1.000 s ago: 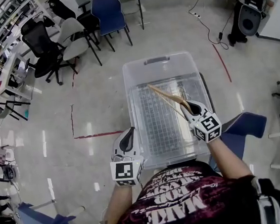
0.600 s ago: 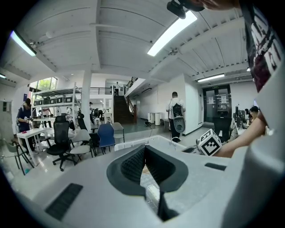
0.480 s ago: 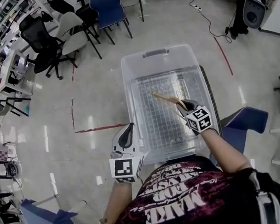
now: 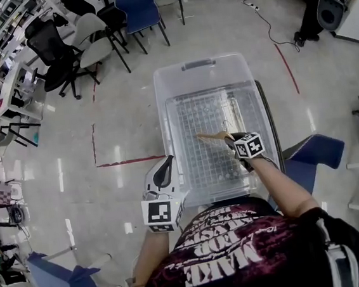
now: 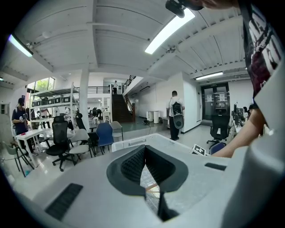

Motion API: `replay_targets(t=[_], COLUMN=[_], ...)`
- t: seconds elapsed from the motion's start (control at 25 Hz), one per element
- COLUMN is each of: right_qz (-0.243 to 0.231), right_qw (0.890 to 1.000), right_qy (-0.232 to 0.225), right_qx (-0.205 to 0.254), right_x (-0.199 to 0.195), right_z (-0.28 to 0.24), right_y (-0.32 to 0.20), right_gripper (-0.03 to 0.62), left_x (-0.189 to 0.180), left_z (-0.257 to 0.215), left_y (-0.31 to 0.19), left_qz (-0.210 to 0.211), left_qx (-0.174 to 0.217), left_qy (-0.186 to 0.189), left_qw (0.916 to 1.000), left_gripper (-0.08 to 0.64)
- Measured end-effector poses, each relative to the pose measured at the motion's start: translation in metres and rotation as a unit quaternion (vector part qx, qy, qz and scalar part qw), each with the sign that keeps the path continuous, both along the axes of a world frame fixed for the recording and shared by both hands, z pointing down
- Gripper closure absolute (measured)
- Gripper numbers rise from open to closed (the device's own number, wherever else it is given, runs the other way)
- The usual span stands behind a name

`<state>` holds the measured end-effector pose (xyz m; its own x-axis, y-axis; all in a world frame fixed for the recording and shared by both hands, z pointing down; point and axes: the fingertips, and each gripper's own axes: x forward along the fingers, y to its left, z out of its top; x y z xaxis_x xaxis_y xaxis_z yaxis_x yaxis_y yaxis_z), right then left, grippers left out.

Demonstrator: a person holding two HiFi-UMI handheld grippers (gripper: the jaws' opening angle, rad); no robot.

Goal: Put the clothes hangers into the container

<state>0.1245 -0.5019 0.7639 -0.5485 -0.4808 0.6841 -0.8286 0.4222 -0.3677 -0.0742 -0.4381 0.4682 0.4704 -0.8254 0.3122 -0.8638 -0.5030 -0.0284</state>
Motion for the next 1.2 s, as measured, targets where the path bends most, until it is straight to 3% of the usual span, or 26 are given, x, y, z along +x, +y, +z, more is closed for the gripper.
replay_targets(t=[0.24,0.4,0.48,0.72,0.8,0.88,1.0,1.2], right_qz=[0.012,0.033,0.042,0.045,0.041,0.034,0.028,0.040], right_qw=[0.999,0.998,0.998,0.998,0.998,0.997,0.994,0.988], right_qy=[0.003,0.025,0.036,0.047,0.046,0.045,0.036,0.049], right_qx=[-0.036,-0.042,-0.035,-0.016,0.001,0.045,0.103,0.138], right_x=[0.002,0.012,0.017,0.025,0.028,0.029,0.025,0.024], right_z=[0.025,0.033,0.032,0.017,0.007,-0.014,-0.048,-0.082], right_y=[0.005,0.006,0.006,0.006,0.008,0.009,0.015,0.031], right_gripper=[0.505,0.345,0.313,0.299,0.344,0.588,0.589,0.589], left_x=[0.004,0.007,0.009,0.010,0.012,0.013,0.010,-0.004], left_z=[0.002,0.005,0.006,0.002,0.000,-0.003,-0.008,-0.014], left_y=[0.008,0.010,0.012,0.014,0.015,0.016,0.022,0.034], left_qz=[0.003,0.006,0.007,0.013,0.016,0.017,0.019,0.023], left_qx=[-0.007,-0.009,-0.009,-0.003,0.001,0.006,0.012,0.019], left_qy=[-0.005,-0.007,-0.008,-0.006,-0.005,-0.004,-0.003,-0.001], left_qw=[1.0000,0.9999,0.9999,0.9999,0.9999,0.9998,0.9997,0.9996], left_gripper=[0.554,0.555,0.554,0.554,0.554,0.555,0.554,0.554])
